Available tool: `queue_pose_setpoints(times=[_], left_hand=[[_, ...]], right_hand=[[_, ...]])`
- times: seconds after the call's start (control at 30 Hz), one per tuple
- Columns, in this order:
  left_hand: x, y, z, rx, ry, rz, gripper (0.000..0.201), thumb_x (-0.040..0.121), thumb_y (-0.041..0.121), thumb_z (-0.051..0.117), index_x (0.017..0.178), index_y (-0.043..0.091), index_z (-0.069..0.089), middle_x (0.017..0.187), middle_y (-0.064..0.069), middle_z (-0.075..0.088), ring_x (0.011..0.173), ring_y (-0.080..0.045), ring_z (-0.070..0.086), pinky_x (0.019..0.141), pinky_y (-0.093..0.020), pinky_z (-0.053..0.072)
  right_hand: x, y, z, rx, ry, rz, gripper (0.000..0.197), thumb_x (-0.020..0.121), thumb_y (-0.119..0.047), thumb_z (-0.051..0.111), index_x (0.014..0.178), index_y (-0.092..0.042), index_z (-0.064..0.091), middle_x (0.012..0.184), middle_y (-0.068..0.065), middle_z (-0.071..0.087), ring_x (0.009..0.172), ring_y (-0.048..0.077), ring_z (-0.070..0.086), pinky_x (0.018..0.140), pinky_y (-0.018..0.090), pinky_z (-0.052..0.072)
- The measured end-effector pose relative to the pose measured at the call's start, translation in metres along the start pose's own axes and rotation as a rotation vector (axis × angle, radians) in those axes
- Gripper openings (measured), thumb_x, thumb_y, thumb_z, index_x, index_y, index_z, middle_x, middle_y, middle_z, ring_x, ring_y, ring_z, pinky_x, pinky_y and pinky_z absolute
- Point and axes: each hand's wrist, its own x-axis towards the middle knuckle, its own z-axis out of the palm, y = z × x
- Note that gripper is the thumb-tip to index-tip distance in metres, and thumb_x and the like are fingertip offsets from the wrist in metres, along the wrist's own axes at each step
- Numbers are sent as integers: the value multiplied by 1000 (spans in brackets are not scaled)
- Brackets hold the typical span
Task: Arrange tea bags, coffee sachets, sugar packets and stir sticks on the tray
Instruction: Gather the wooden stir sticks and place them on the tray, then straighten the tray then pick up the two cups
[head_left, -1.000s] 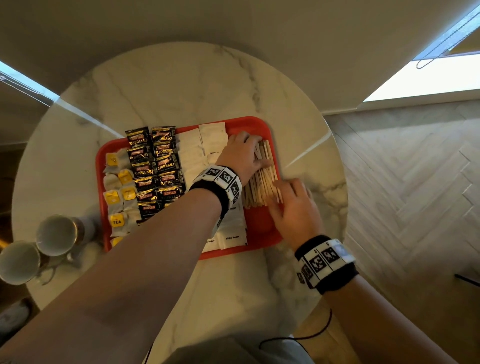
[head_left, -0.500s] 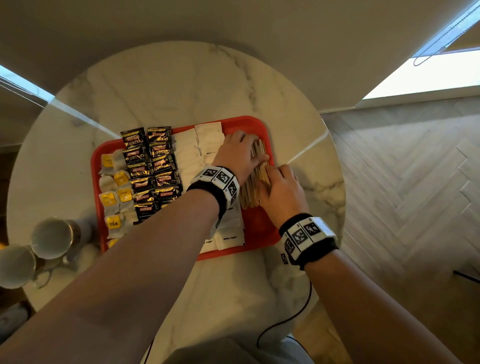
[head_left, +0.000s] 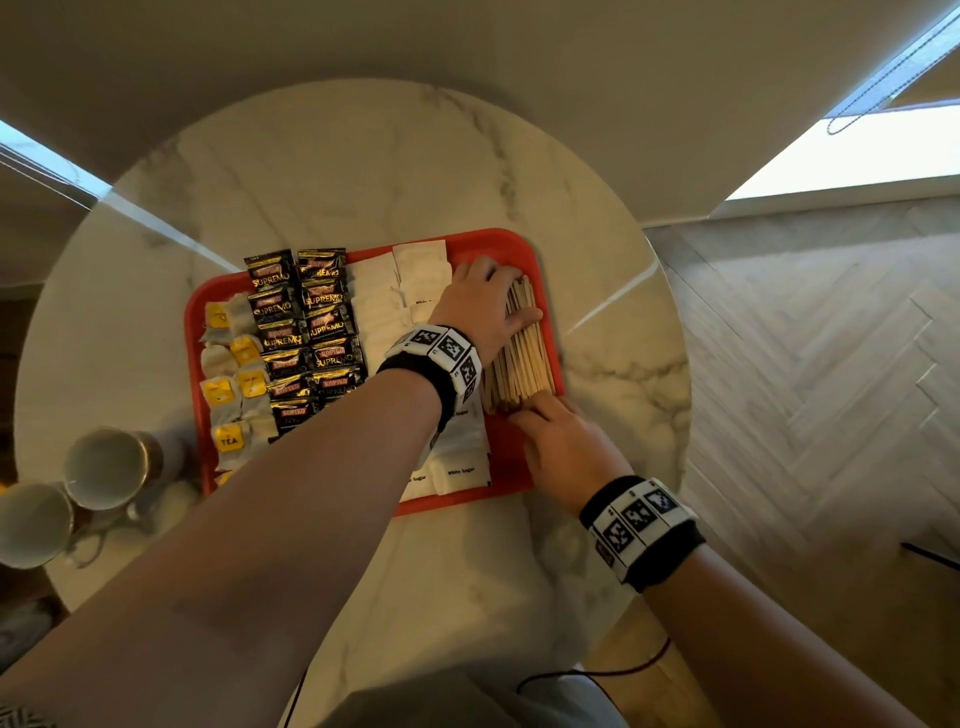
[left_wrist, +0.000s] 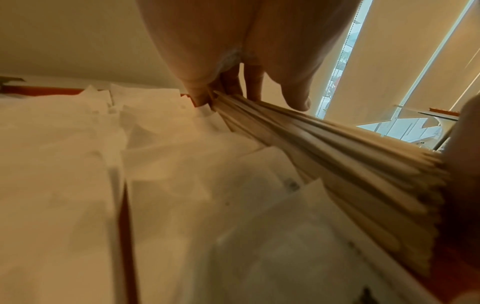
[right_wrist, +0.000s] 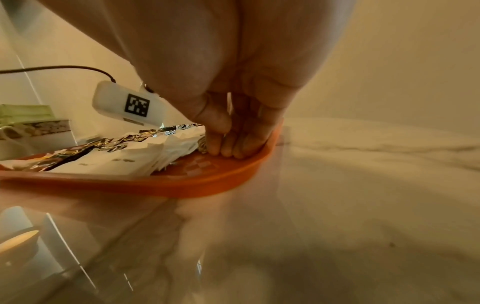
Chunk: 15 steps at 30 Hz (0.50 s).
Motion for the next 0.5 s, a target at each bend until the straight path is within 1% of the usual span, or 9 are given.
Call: queue_pose_setpoints(times=[0.1, 0.17, 0.27, 0.37, 0.43, 0.5], left_hand=[[-3, 2, -3, -9, -14, 7, 69, 93, 53, 59, 149, 15, 42, 139, -7, 46, 133, -29, 38, 112, -42, 37], [-10, 3, -7, -16, 10, 14, 71, 94, 52, 59, 151, 15, 38, 142, -8, 45, 134, -29, 38, 112, -41, 37], [-34, 4, -15, -51, 83, 6, 61, 96, 49, 58, 146, 15, 46, 138, -9, 48, 126, -30, 44, 108, -43, 41], [-78, -4, -18, -99, 174, -5, 45, 97, 38, 58, 135, 14, 56, 128, -10, 54, 117, -30, 50, 102, -44, 45], [-116, -13, -17, -109, 245, -19, 36, 96, 31, 60, 128, 14, 60, 121, -9, 57, 110, -28, 52, 98, -42, 46], [-157, -23, -11, -120, 252, -62, 30, 97, 27, 61, 123, 15, 63, 115, -5, 58, 108, -24, 52, 97, -38, 46]], right_hand=[[-2, -1, -2, -9, 14, -9, 32, 92, -15, 57, 122, -15, 68, 122, 5, 61, 112, 28, 59, 98, 37, 53], [-7, -1, -2, -2, 6, -13, 30, 93, -15, 56, 120, -16, 67, 122, 4, 62, 110, 29, 59, 96, 38, 53], [-18, -1, 4, 0, -17, -18, 27, 94, -18, 55, 119, -17, 66, 119, 3, 61, 108, 28, 60, 92, 38, 54], [-28, -3, 13, -25, -18, -37, 22, 100, -30, 53, 113, -20, 68, 112, 0, 61, 106, 25, 59, 87, 35, 51], [-31, -4, 17, -55, -45, -26, 27, 100, -40, 53, 114, -22, 67, 113, -2, 60, 108, 22, 56, 91, 33, 47], [-33, -5, 21, -88, -68, -19, 32, 99, -46, 52, 116, -23, 65, 114, -4, 58, 110, 19, 53, 92, 32, 46]])
